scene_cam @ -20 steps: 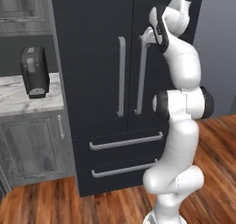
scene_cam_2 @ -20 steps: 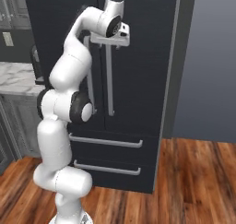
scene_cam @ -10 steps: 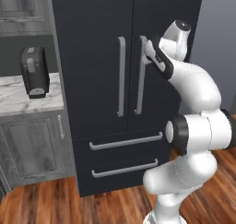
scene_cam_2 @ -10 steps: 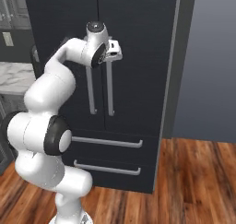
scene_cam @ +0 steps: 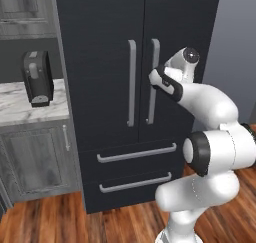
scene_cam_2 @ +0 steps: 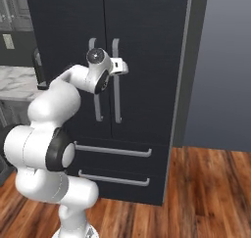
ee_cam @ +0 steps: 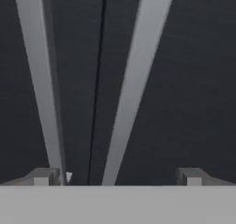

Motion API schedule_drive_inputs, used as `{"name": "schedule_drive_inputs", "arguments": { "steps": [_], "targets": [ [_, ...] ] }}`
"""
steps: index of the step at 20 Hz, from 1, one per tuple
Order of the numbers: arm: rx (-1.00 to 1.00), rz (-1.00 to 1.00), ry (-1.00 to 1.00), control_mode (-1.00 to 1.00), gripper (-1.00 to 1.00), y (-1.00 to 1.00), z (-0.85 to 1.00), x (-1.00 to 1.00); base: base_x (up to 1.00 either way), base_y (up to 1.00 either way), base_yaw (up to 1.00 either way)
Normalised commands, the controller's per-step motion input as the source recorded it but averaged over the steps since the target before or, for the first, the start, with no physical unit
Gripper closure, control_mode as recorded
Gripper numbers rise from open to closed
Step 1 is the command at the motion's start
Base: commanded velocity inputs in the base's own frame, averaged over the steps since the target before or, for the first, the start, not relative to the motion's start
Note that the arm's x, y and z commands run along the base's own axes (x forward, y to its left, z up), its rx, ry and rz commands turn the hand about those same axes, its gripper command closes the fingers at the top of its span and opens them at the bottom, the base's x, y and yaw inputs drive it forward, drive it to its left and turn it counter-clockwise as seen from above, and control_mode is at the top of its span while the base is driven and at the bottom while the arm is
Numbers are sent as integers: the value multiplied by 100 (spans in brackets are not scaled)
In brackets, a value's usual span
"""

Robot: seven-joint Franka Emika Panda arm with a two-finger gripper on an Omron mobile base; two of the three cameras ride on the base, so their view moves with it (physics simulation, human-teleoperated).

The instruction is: Retrieve the fish from the fridge and place it on the saucepan with marinade on the stove.

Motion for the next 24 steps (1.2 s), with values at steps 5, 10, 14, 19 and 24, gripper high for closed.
{"name": "schedule_drive_inputs", "arguments": {
  "steps": [5,10,14,19,24],
  "targets": [
    [15,-11,2,-100,-100,-11,0,45,0,0,0],
    [3,-11,-2,-100,-100,0,-9,42,0,0,0],
    [0,-3,-1,-100,-100,6,-17,41,0,0,0],
    [2,0,-2,-100,-100,0,-12,46,0,0,0],
    [2,1,0,-100,-100,0,0,48,0,0,0]
  ]
}}
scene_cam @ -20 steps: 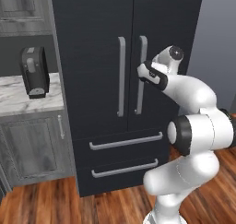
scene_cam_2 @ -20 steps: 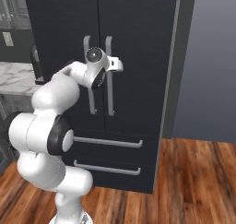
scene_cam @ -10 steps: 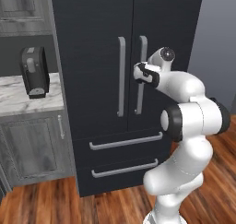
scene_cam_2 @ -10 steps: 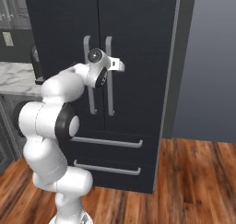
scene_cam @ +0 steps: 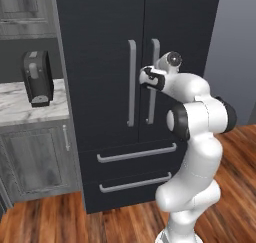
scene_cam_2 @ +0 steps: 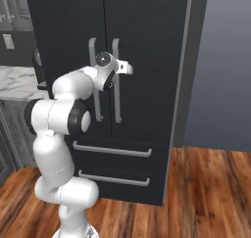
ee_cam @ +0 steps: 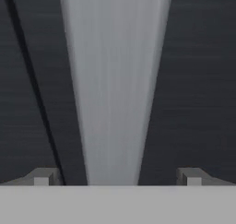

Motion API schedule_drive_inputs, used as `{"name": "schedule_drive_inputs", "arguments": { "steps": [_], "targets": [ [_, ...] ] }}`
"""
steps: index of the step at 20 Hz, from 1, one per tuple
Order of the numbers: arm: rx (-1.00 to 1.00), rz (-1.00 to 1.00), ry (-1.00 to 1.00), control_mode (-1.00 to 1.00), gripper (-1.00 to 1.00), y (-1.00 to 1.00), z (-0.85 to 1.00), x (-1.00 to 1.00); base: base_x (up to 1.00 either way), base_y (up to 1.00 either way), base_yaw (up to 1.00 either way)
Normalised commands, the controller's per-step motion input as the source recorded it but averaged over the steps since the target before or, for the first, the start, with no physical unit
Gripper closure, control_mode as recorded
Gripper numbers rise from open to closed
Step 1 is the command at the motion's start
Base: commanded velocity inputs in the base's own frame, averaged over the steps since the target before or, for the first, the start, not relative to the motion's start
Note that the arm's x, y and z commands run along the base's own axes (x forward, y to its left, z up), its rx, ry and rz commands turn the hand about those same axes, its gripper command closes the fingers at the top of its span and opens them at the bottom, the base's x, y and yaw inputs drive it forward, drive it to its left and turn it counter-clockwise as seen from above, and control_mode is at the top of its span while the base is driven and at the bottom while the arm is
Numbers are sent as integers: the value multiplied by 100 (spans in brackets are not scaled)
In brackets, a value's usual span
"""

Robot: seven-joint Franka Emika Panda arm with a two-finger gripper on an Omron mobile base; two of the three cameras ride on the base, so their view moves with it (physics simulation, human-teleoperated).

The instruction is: Retrieve the fish from the fridge and place it on the saucepan with marinade on the stove.

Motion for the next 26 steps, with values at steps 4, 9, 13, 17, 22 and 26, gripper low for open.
{"name": "schedule_drive_inputs", "arguments": {
  "steps": [4,9,13,17,22,26],
  "targets": [
    [0,0,0,-100,-100,-3,-15,49,0,0,0],
    [0,0,-2,-100,-100,0,-44,51,0,0,0],
    [0,0,-4,-100,-100,0,-35,55,0,0,0],
    [4,4,-5,-100,100,0,-21,40,0,0,0],
    [1,1,-1,-100,100,0,-9,12,0,0,0],
    [0,-1,2,-100,100,-5,-2,-9,0,0,0]
  ]
}}
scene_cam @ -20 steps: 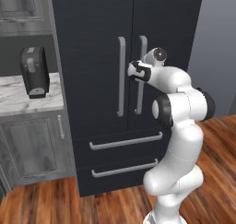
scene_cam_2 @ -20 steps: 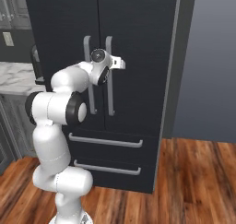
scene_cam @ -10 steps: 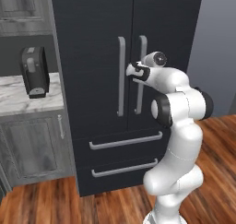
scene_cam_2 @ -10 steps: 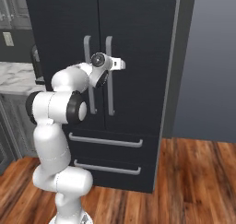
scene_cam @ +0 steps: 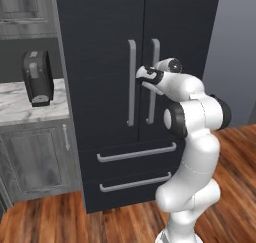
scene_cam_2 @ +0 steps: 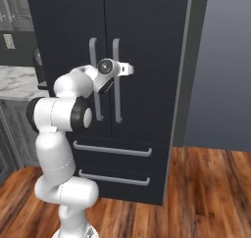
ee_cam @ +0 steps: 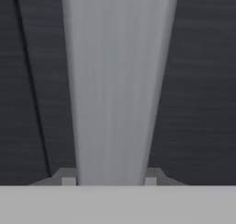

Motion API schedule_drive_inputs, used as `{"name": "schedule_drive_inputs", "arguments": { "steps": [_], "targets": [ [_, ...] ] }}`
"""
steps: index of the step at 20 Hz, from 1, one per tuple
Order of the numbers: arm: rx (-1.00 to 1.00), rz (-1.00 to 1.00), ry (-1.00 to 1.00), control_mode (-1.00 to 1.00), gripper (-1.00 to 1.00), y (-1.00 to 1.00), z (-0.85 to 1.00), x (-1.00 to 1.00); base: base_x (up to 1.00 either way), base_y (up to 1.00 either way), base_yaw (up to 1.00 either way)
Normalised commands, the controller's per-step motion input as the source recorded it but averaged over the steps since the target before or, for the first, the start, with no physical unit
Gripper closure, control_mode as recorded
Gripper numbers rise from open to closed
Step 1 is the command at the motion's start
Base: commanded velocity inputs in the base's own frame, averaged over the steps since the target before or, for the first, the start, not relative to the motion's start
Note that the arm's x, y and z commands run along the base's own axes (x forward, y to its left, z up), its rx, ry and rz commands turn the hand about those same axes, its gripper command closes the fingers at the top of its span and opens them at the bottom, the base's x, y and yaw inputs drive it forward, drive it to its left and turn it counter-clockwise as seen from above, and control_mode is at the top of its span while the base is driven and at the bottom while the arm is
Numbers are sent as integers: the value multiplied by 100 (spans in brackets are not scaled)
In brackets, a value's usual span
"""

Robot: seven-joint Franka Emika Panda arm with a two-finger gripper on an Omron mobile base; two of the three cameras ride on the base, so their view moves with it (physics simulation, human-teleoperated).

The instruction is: Retrieve the fish from the fridge and place it on the saucepan with marinade on the stove.

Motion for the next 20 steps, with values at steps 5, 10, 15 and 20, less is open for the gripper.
{"name": "schedule_drive_inputs", "arguments": {
  "steps": [5,10,15,20],
  "targets": [
    [0,0,0,-100,100,-17,0,-33,0,0,0],
    [0,0,0,-100,100,-54,0,-81,0,0,0],
    [0,2,11,-100,100,-82,-16,-57,0,0,0],
    [0,19,7,-100,100,-88,-19,-53,0,0,0]
  ]
}}
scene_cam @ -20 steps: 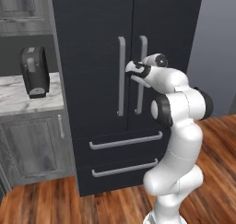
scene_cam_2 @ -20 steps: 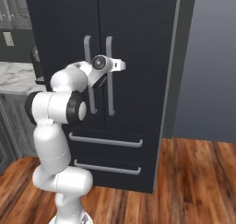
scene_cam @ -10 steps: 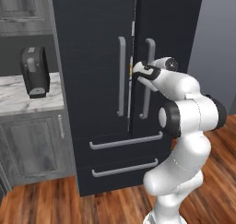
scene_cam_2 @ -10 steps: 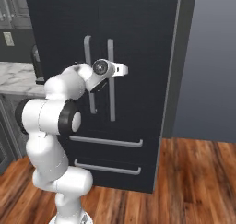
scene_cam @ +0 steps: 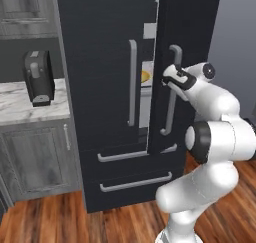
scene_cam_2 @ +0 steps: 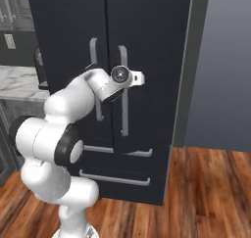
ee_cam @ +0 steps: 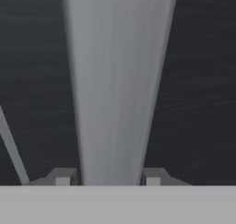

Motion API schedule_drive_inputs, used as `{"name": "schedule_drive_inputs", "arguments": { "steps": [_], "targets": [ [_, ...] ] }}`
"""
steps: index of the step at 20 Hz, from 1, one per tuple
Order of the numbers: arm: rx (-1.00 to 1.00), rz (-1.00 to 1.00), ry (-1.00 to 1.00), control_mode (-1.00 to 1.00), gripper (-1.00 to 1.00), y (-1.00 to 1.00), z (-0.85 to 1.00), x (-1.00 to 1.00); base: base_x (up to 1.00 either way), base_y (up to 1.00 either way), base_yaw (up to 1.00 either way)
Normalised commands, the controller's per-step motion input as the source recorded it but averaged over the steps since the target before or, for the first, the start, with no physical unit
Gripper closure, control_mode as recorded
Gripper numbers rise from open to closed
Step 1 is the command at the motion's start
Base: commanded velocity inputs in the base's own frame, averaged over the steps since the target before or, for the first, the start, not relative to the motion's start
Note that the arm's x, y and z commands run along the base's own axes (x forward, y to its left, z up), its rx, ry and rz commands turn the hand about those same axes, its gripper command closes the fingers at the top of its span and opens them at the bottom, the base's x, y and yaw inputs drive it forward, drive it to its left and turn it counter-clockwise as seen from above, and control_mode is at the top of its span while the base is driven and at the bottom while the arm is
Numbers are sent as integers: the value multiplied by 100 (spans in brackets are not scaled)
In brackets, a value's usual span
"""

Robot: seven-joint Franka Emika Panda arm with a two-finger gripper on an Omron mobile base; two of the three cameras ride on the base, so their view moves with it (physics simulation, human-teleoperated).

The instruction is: Retrieve the fish from the fridge and place it on the saucepan with marinade on the stove.

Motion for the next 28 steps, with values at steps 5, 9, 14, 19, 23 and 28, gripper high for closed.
{"name": "schedule_drive_inputs", "arguments": {
  "steps": [5,9,14,19,23,28],
  "targets": [
    [0,25,9,-100,100,-99,-4,-56,0,0,0],
    [0,25,9,-100,100,-100,-3,-82,0,0,0],
    [3,16,4,-100,100,-58,-5,-52,0,0,0],
    [3,4,0,-100,-100,-3,-7,-9,0,0,0],
    [1,0,-3,-100,-100,18,-26,-32,0,0,0],
    [0,-1,-27,-100,-100,27,0,-83,0,0,0]
  ]
}}
